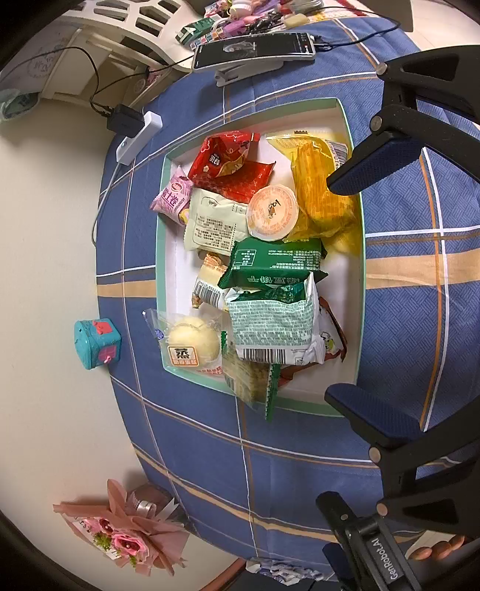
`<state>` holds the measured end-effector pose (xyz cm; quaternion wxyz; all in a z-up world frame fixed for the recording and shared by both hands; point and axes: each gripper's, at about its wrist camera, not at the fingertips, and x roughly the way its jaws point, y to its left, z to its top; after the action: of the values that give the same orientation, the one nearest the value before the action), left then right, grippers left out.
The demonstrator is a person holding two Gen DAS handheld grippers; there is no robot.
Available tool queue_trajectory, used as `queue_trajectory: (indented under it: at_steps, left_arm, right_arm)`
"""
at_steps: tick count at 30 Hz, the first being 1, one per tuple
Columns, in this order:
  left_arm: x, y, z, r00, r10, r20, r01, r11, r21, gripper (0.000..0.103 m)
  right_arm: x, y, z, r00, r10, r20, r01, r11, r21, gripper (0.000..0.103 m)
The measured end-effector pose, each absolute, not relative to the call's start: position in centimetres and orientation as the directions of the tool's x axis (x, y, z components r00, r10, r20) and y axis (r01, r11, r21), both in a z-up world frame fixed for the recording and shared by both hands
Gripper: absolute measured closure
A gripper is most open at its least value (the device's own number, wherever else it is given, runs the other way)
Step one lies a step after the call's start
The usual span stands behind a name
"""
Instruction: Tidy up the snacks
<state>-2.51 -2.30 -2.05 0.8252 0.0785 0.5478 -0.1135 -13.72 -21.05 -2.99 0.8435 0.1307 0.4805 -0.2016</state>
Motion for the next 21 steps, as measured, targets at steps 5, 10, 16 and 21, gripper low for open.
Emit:
queue_trajectory:
  at_steps: [5,10,16,21]
  left_arm:
    - [-2.5,-2.3,-2.06,0.374,-0.101,-0.922,0.273,0.962,0.006,0.0]
    - [-2.44,-2.23,-2.08,0.374,-0.1,-0.922,0.273,0.962,0.007,0.0]
    - [-2.48,-2.27,-2.05,0.374,-0.1,-0.922,0.273,0.962,0.006,0.0]
    - [-2.41,-2.14,-2.06,0.374,-0.1,-0.922,0.274,0.962,0.007,0.0]
  right_arm:
    - [-13.69,-20.97,-3.03,0.457,-0.215,-0.863,0.468,0.883,0.027,0.0]
    - [-13.68,-21.0,-3.04,0.457,-0.215,-0.863,0.467,0.884,0.027,0.0]
    - [-13.63,-20.91,-3.07,0.456,-0.216,-0.864,0.468,0.884,0.026,0.0]
    - [-13.62,-20.94,-3.06,0.456,-0.216,-0.863,0.468,0.883,0.026,0.0]
